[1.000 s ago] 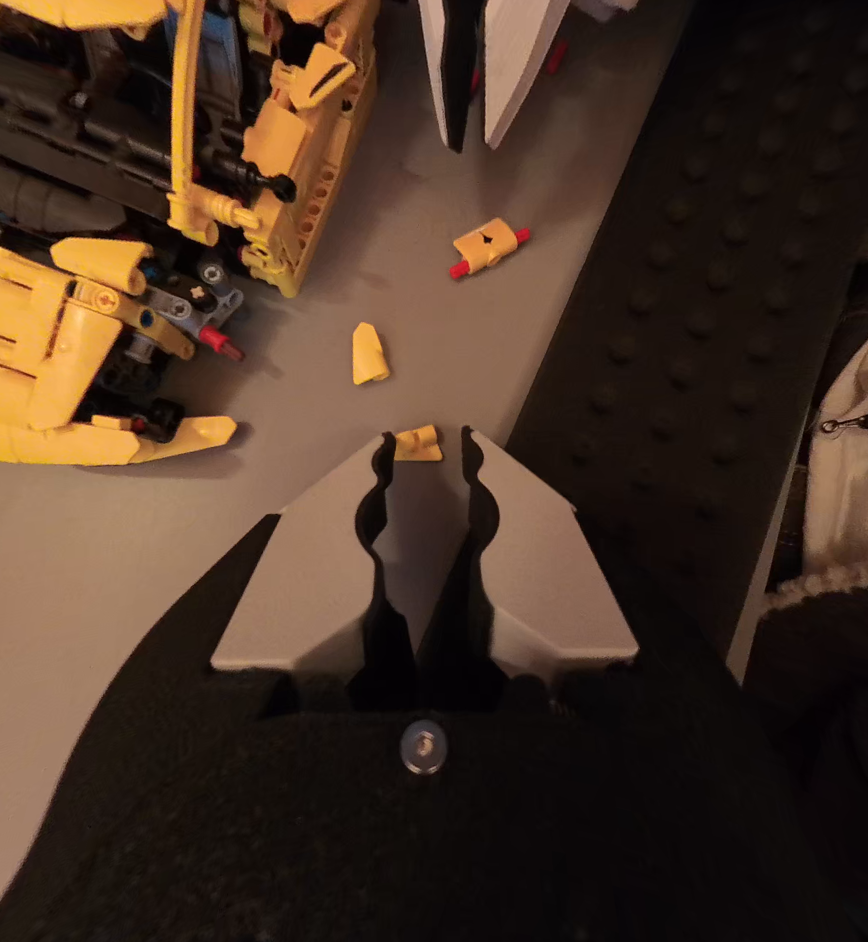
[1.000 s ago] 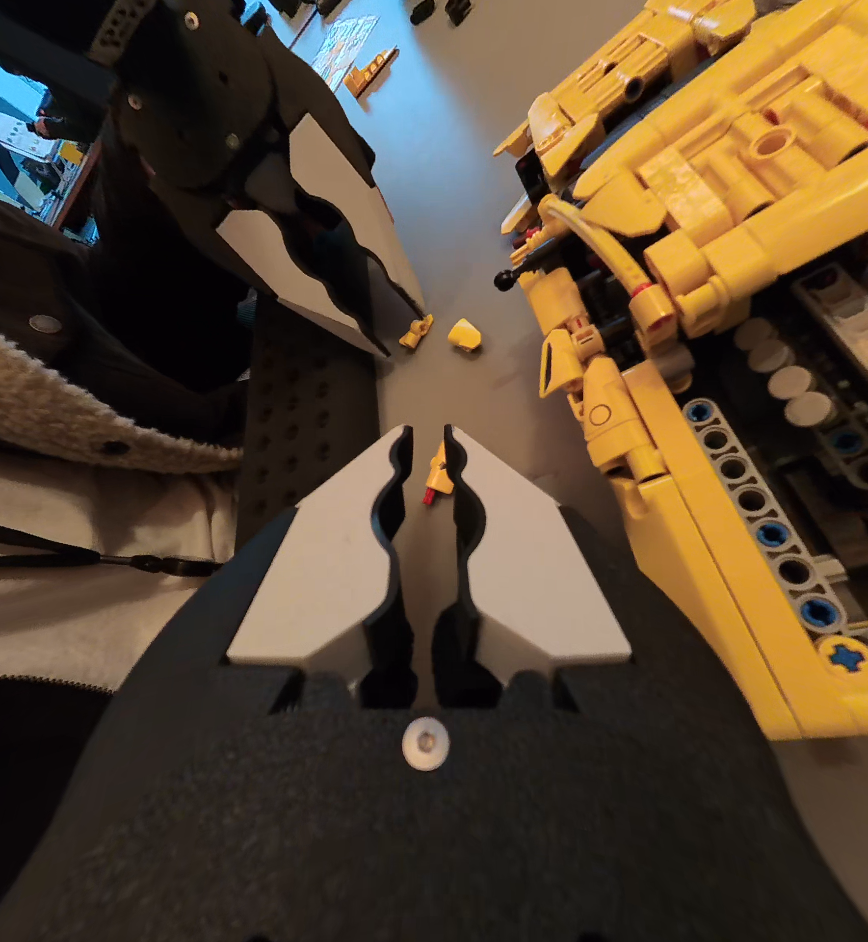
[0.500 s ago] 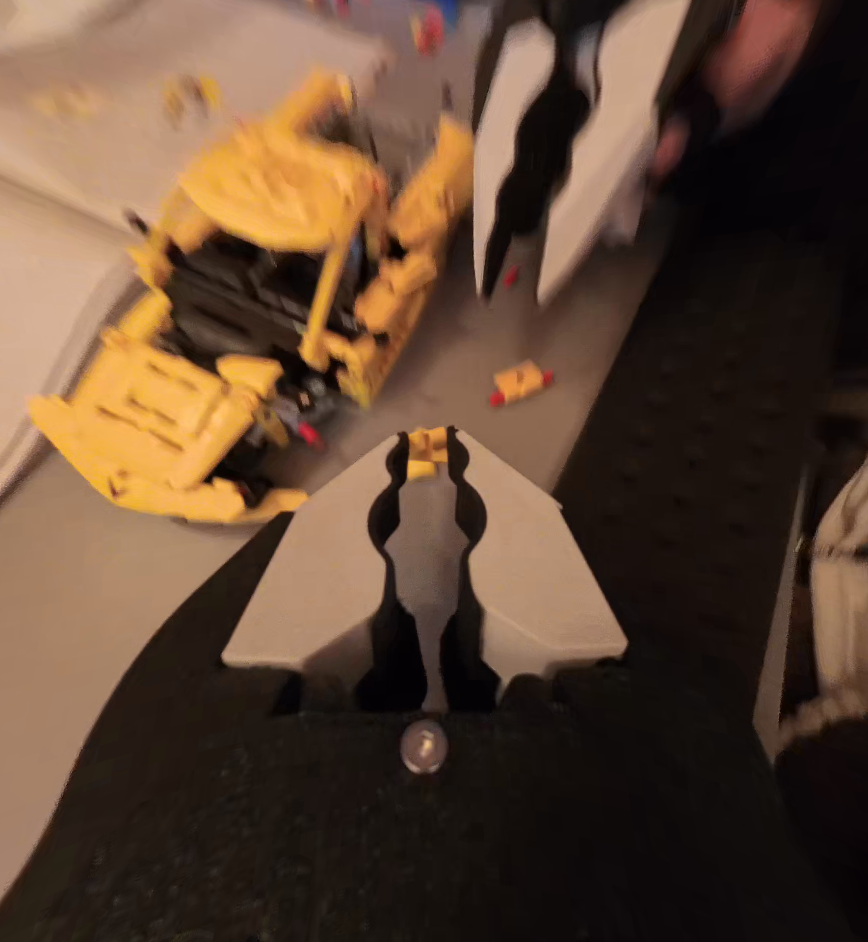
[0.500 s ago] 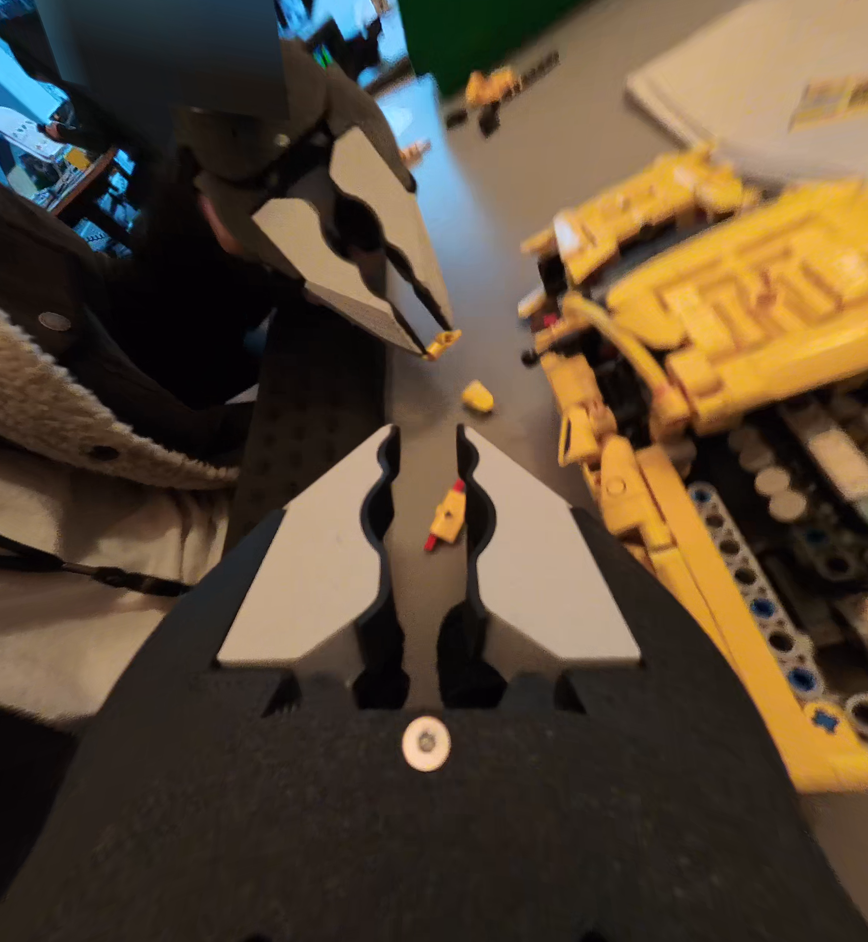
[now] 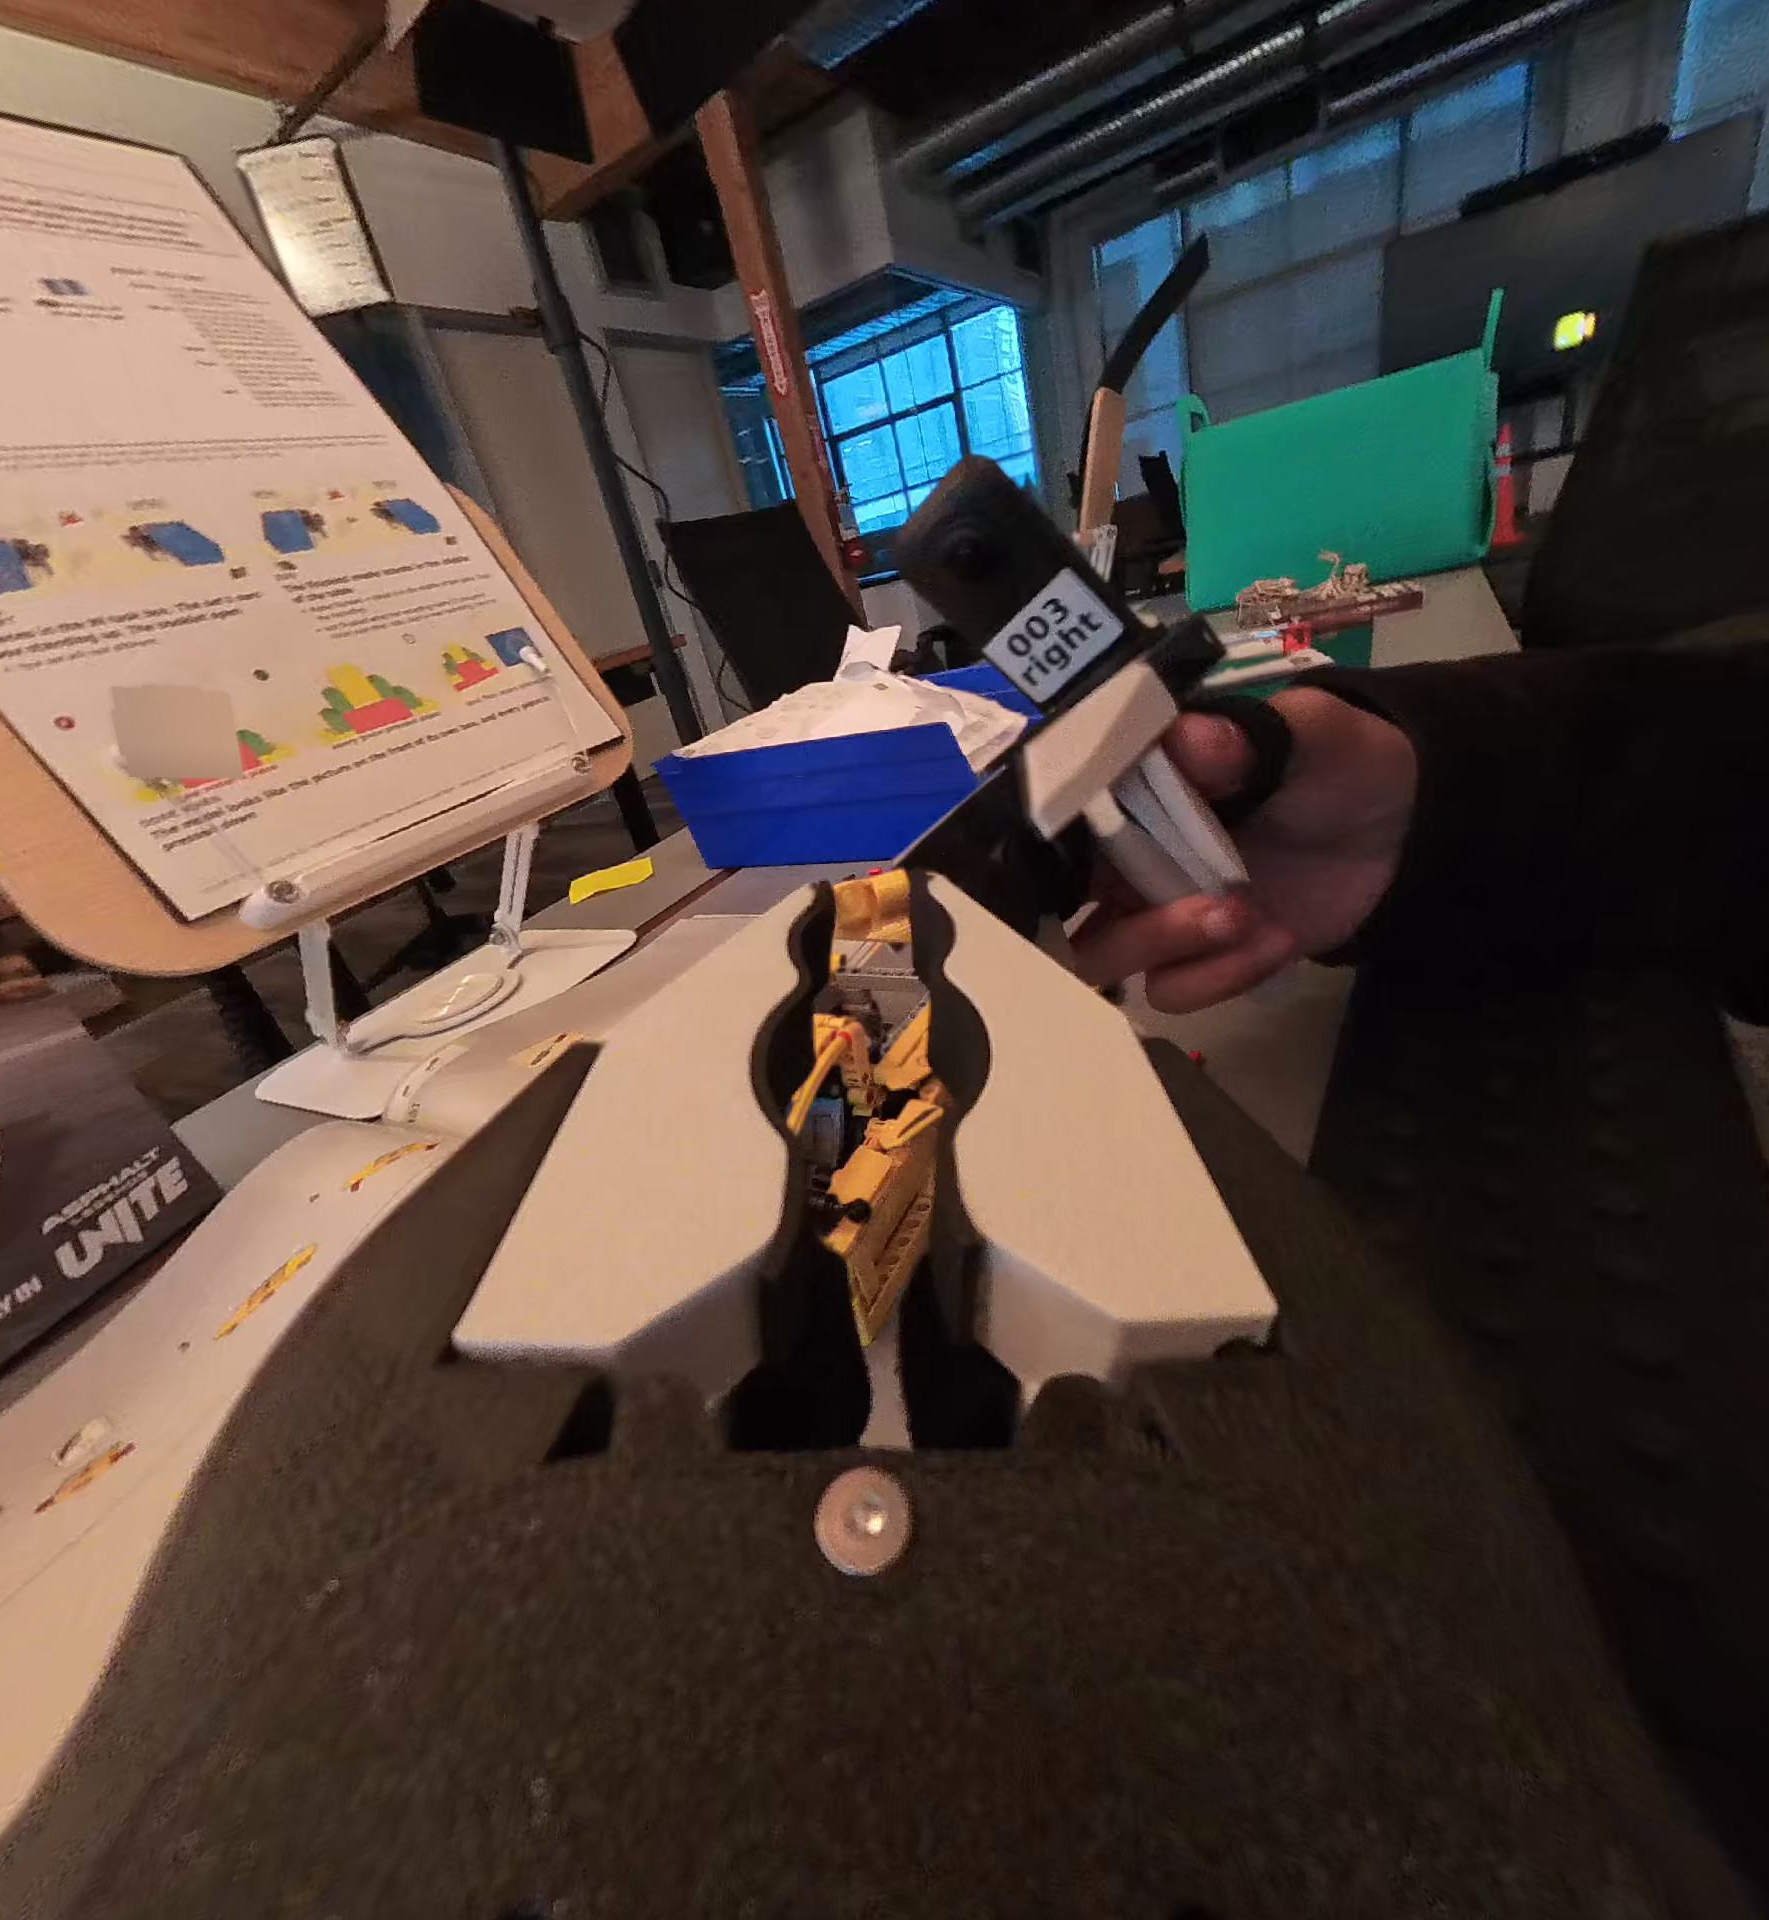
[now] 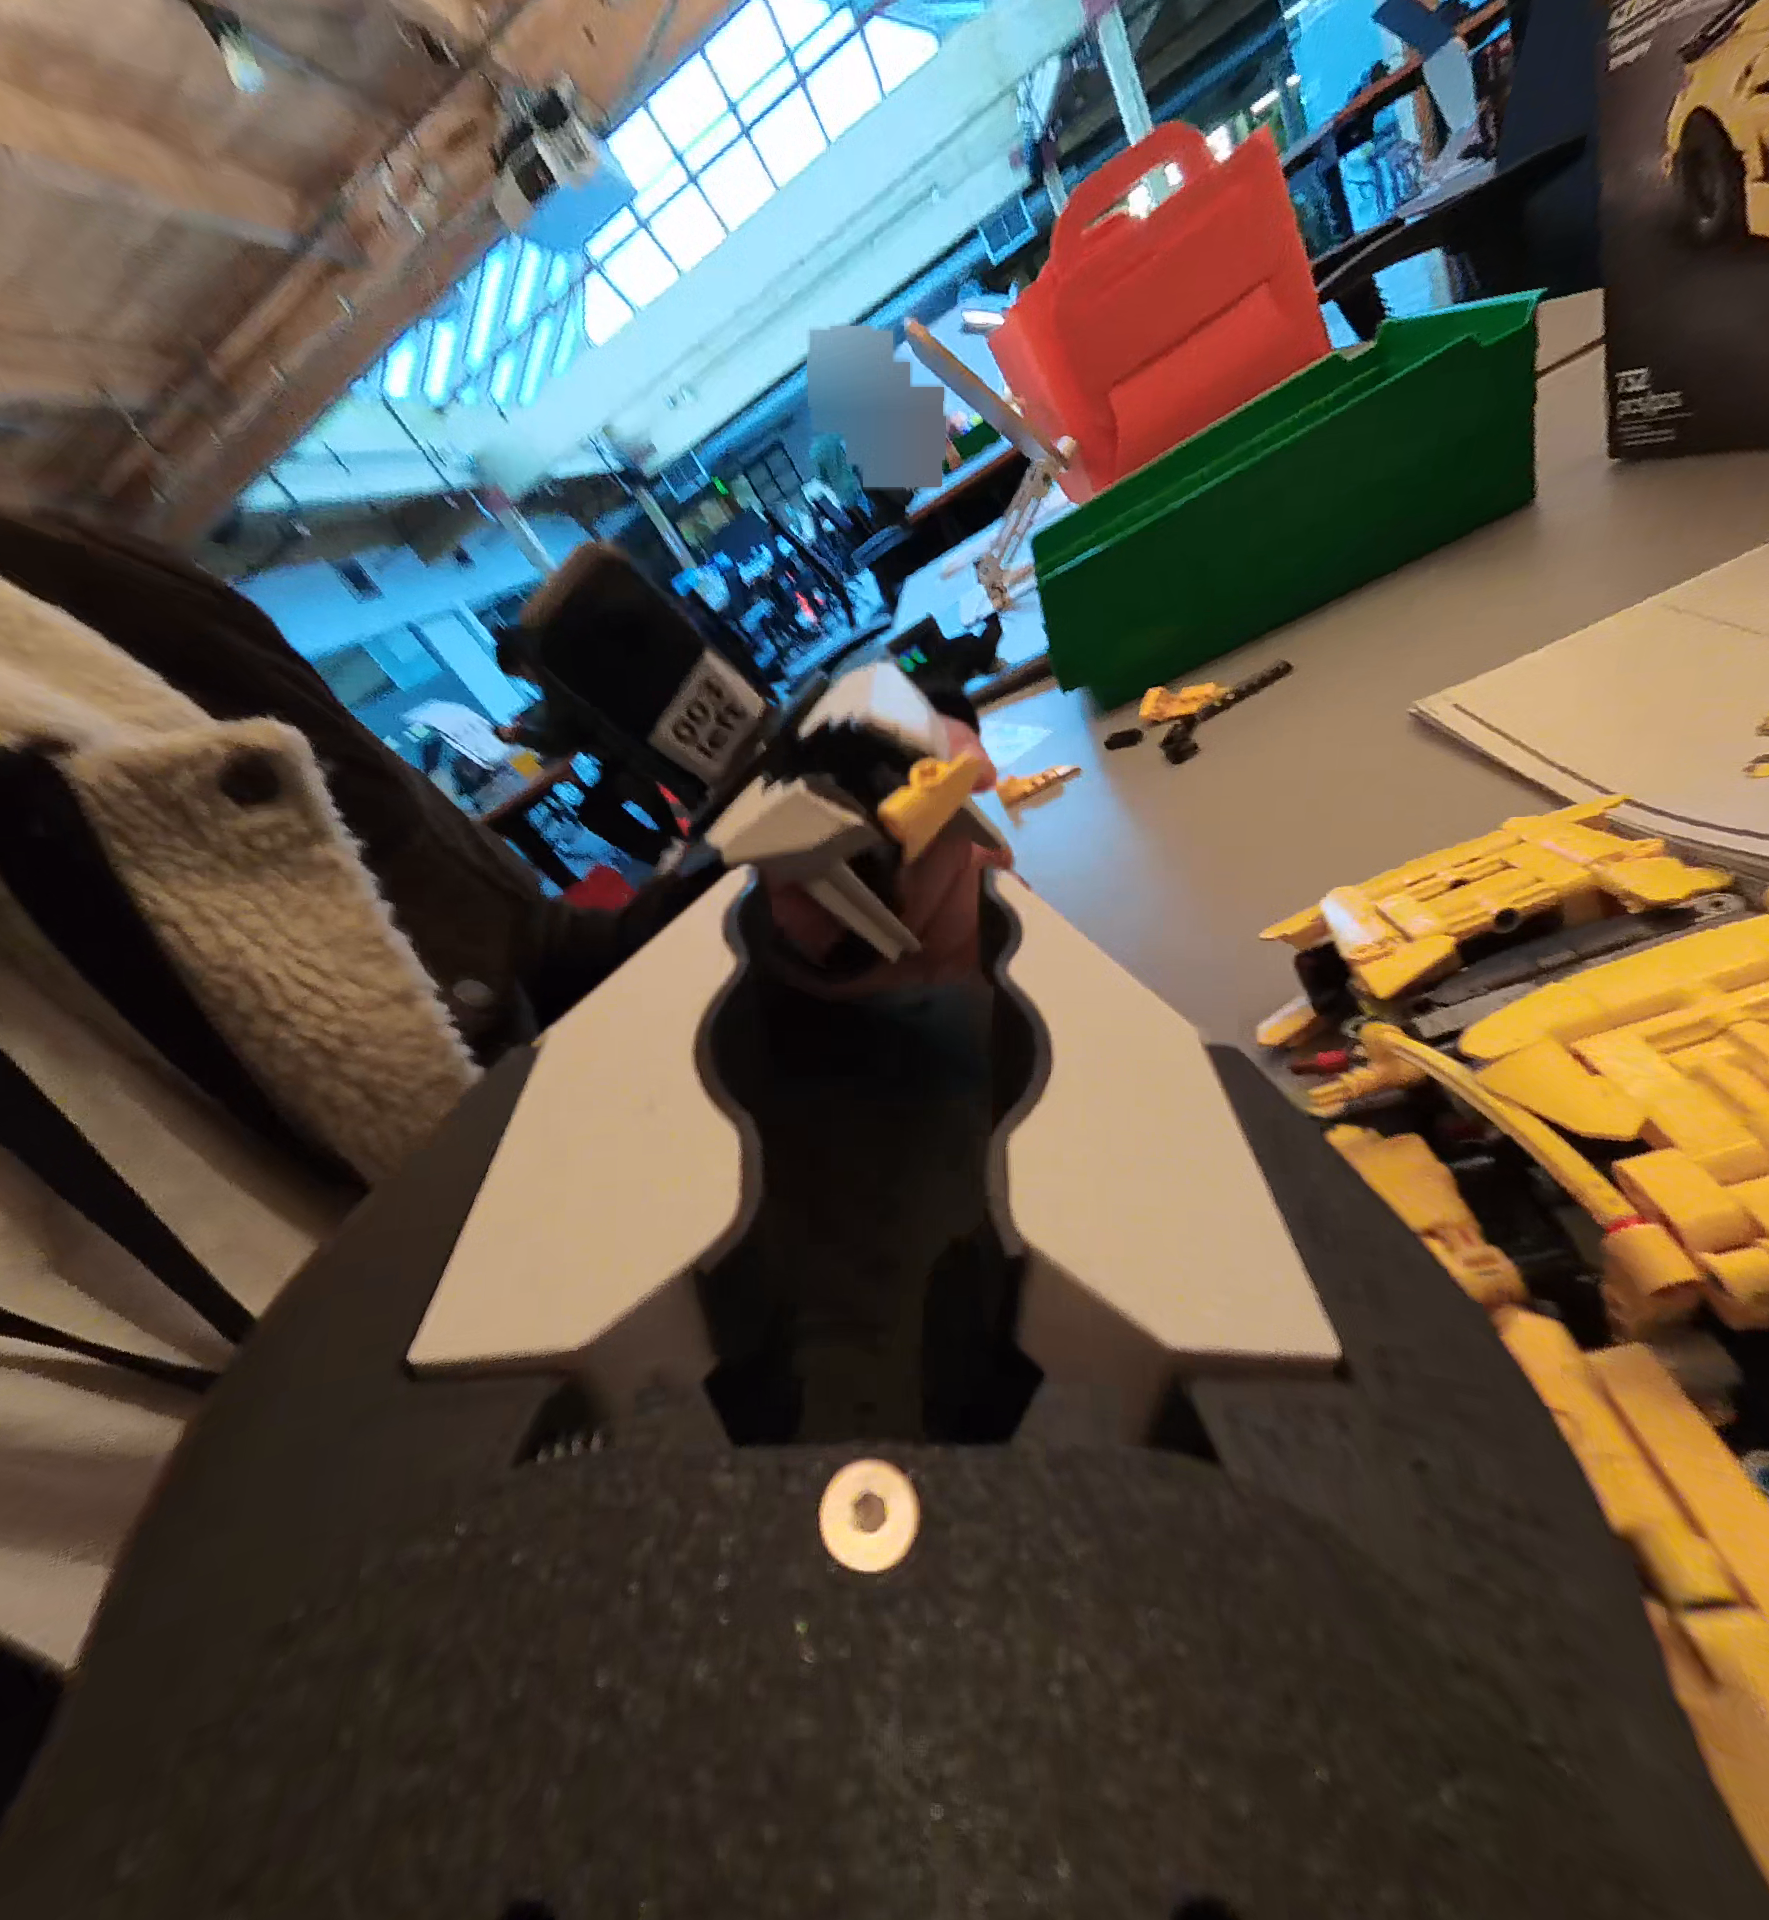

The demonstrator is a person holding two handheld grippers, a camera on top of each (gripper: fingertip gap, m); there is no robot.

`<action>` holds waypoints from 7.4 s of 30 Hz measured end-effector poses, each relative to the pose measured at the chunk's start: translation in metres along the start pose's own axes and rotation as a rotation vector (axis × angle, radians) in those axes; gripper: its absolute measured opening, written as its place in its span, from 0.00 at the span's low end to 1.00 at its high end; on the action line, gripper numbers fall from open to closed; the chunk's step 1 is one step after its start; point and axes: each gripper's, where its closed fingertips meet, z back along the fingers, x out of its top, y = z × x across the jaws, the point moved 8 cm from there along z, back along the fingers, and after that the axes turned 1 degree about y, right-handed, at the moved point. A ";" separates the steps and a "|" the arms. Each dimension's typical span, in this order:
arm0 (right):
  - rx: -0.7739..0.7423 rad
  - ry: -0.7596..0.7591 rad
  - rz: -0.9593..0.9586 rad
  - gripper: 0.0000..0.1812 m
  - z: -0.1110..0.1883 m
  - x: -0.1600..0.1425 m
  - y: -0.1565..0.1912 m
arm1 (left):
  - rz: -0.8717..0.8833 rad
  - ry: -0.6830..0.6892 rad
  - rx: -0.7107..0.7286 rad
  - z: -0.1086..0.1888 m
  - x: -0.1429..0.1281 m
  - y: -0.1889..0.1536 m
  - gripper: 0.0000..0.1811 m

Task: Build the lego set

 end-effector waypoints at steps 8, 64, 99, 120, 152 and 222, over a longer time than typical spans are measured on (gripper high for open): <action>0.013 0.015 -0.097 0.11 0.001 -0.003 -0.005 | -0.269 0.085 0.005 -0.007 -0.007 -0.015 0.08; -0.483 0.100 0.956 0.08 -0.006 -0.013 0.028 | 1.140 -0.092 -0.330 -0.006 -0.032 0.013 0.00; -0.376 0.305 0.995 0.08 -0.009 -0.027 0.021 | 1.066 0.143 -0.424 -0.012 -0.039 0.000 0.04; -0.414 0.696 0.397 0.18 0.013 -0.080 0.000 | 0.683 0.235 -0.194 0.023 -0.042 0.037 0.04; -0.260 0.797 0.657 0.16 0.005 -0.080 -0.007 | 0.470 0.235 -0.340 0.021 -0.029 0.008 0.04; 0.211 0.595 0.008 0.04 -0.005 -0.044 -0.004 | 0.065 0.228 -0.552 0.012 -0.036 -0.033 0.04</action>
